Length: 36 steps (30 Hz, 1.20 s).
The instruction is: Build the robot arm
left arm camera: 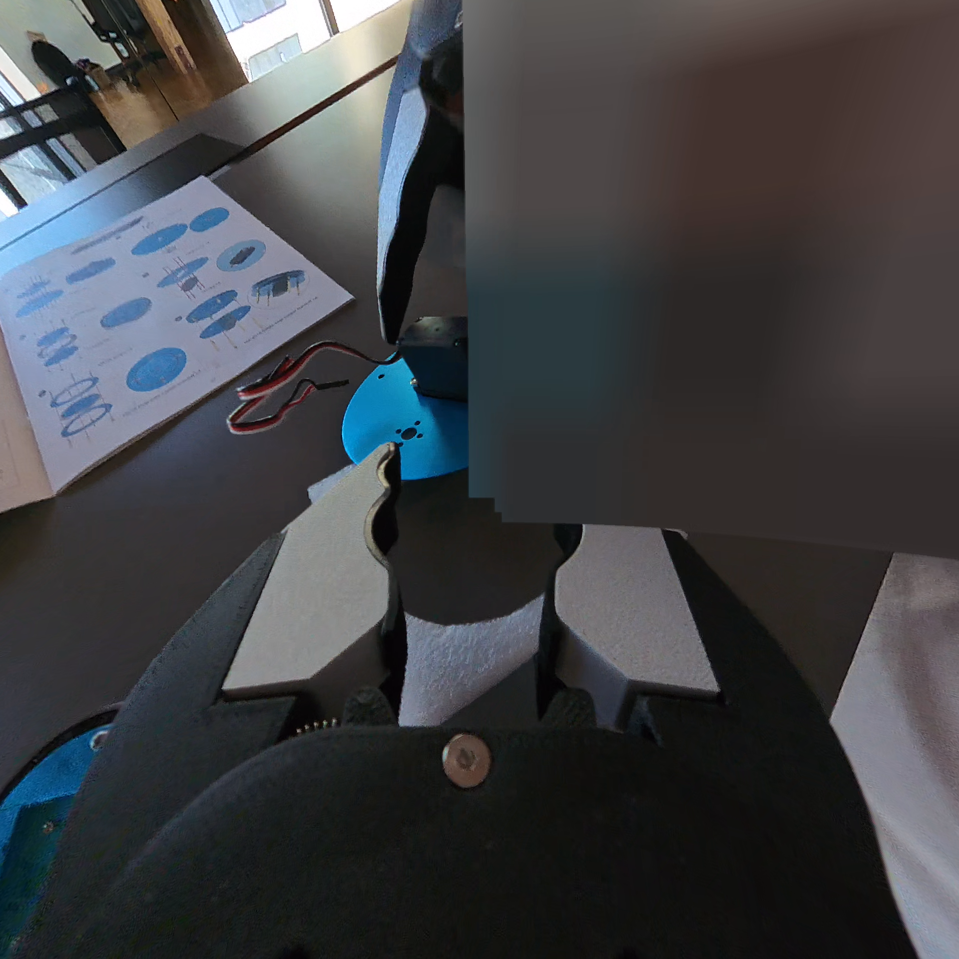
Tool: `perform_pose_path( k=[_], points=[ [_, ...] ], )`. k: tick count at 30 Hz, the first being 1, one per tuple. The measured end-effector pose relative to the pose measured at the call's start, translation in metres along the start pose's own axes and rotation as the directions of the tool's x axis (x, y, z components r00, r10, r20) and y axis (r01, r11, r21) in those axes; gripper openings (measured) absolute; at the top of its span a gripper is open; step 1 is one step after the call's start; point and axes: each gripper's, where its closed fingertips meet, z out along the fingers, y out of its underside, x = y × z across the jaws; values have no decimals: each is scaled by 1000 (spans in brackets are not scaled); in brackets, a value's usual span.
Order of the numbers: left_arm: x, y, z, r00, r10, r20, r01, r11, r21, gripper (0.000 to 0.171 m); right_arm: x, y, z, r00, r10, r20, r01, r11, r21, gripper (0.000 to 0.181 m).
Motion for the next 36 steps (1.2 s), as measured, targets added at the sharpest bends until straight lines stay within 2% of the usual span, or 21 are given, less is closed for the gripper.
perform_pose_path(
  k=[3,5,7,10,14,18,19,23,26,28,29,30,33,35,36],
  points=[
    [0,-4,2,994,109,30,-109,994,-4,49,2,8,5,999,28,29,-27,999,-30,69],
    [4,-4,5,982,184,27,-184,983,-29,42,2,11,5,999,24,46,-22,999,-41,51],
    [7,-2,9,970,240,21,-238,969,-68,39,2,12,6,998,27,61,-25,999,-42,50],
    [6,2,16,957,291,24,-287,952,-107,31,3,15,9,998,21,58,-17,998,-59,54],
    [5,4,23,953,301,34,-294,945,-140,30,5,13,9,999,-22,38,24,999,-46,44],
    [1,-2,15,983,172,70,-164,981,-107,45,8,12,8,1000,-13,28,13,1000,-13,44],
    [1,-4,11,989,126,78,-118,989,-93,44,10,11,7,1000,-2,30,2,1000,-2,44],
    [3,-6,-4,991,-131,35,133,990,-50,30,15,3,-1,993,93,71,-97,994,54,43],
    [6,-8,-4,942,-326,-82,325,945,-30,14,18,-1,-7,978,166,123,-177,980,88,43],
    [10,-13,0,907,-385,-170,384,922,-39,8,22,-3,-12,968,211,139,-226,969,101,43],
    [17,-17,2,908,-360,-215,361,932,-35,1,24,-3,-14,961,237,141,-253,961,109,43],
    [20,-19,5,927,-304,-220,307,951,-23,3,27,-4,-17,957,251,145,-269,955,122,43],
    [21,-17,13,997,-7,-83,6,1000,-7,16,32,-4,-23,945,288,156,-310,940,143,43],
    [23,-12,20,984,176,7,-175,983,-54,27,34,-4,-25,944,295,151,-317,936,153,43],
    [28,-9,24,976,215,8,-214,974,-79,34,35,-4,-25,946,292,141,-312,937,156,43]
  ],
)
